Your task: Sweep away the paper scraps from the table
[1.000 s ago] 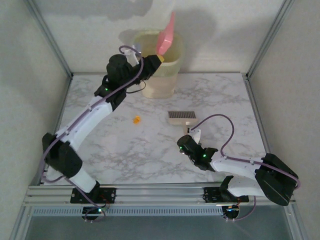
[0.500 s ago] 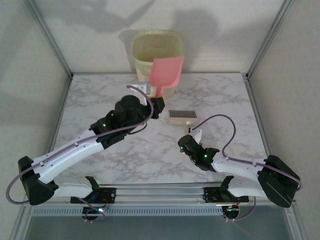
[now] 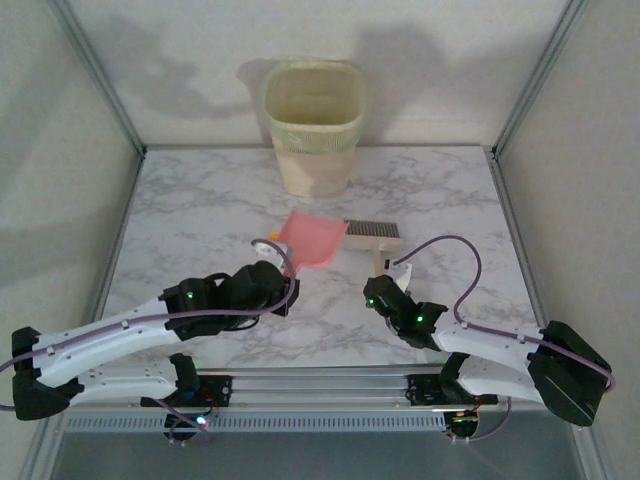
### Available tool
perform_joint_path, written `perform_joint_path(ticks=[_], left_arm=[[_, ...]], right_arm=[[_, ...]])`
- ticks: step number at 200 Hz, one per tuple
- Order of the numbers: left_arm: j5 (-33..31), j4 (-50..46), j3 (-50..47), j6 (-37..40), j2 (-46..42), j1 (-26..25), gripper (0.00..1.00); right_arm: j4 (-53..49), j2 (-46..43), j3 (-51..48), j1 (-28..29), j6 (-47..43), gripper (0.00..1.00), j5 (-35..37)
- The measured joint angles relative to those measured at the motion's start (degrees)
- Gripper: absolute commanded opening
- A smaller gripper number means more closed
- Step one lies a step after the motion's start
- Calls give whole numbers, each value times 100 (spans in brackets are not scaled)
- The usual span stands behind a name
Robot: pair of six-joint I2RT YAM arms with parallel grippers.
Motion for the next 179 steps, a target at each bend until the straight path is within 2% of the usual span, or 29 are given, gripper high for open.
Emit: perform_joint_path(ticks=[40, 88, 136, 179], left_arm=[[212, -573, -669, -527, 118, -575, 0], [485, -984, -988, -1086, 136, -719, 0], [507, -1091, -1375, -1657, 168, -719, 0], [468, -1158, -1720, -2116, 118, -640, 2]], right_arm=[[-315, -31, 232, 0, -111, 0, 33], [-1123, 111, 1676, -13, -155, 0, -160], [-1860, 1220, 3355, 48, -354, 0, -966], [-2415, 2505, 4531, 367, -518, 0, -1499]])
